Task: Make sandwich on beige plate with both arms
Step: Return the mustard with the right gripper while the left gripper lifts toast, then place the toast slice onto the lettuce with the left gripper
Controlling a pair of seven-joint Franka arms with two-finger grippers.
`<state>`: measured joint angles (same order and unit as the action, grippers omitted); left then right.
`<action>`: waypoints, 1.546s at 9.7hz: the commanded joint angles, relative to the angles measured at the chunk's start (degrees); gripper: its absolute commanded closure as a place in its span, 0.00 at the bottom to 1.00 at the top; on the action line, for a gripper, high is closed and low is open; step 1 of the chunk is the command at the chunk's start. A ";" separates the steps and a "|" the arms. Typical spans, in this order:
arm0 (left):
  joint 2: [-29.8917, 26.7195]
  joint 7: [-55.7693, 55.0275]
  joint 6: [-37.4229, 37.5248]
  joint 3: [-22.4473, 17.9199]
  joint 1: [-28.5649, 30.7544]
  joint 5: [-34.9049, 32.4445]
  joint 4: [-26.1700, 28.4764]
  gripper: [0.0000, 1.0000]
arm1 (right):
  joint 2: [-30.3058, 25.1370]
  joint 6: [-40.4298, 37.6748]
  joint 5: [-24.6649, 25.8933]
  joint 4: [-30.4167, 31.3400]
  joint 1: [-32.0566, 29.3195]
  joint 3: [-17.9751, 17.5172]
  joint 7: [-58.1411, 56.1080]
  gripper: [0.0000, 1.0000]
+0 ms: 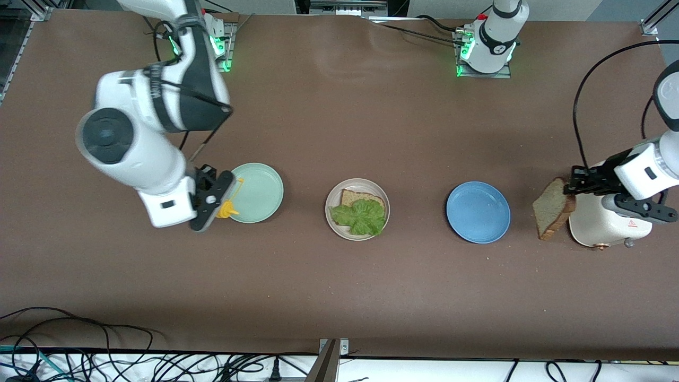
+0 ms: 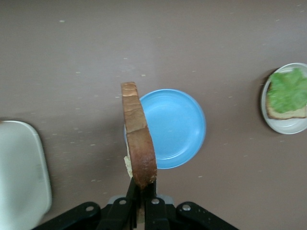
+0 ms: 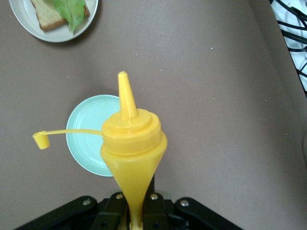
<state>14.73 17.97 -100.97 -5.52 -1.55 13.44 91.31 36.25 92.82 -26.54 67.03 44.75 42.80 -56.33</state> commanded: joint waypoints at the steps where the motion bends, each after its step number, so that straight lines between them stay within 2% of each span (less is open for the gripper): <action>1: 0.47 -2.75 0.77 1.03 -0.56 5.25 -0.08 1.00 | -1.36 -4.91 -6.65 0.03 -4.47 -0.79 -4.64 0.90; 2: 0.82 -2.85 0.77 1.12 -1.08 8.33 0.10 1.00 | -1.36 -7.19 -7.72 0.03 -6.06 -0.44 -8.58 0.90; 5: 2.75 -2.85 1.92 1.12 -2.58 17.91 0.54 1.00 | -1.36 -10.11 -17.45 3.52 -11.68 -0.52 -16.23 0.90; 8: 4.25 -2.85 2.44 1.12 -3.55 23.11 0.54 1.00 | -1.19 -12.65 -27.74 9.68 -17.57 -0.61 -26.62 0.90; 10: 4.60 -2.94 2.44 1.12 -4.25 25.13 0.54 1.00 | -0.92 -13.90 -30.31 12.84 -19.86 -0.70 -32.41 0.90; 13: 4.95 -3.11 2.71 1.12 -4.25 28.20 0.63 1.00 | -0.92 -15.48 -38.73 24.07 -21.88 -0.61 -42.85 0.90; 15: 6.88 -3.03 3.14 1.12 -5.56 33.28 0.54 1.00 | -0.48 -15.83 -40.60 28.32 -23.73 -0.70 -50.07 0.90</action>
<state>20.23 14.98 -98.42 -3.77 -5.68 42.63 92.08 37.04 78.12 -64.89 92.19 22.45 42.67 -102.43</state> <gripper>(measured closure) 0.921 0.899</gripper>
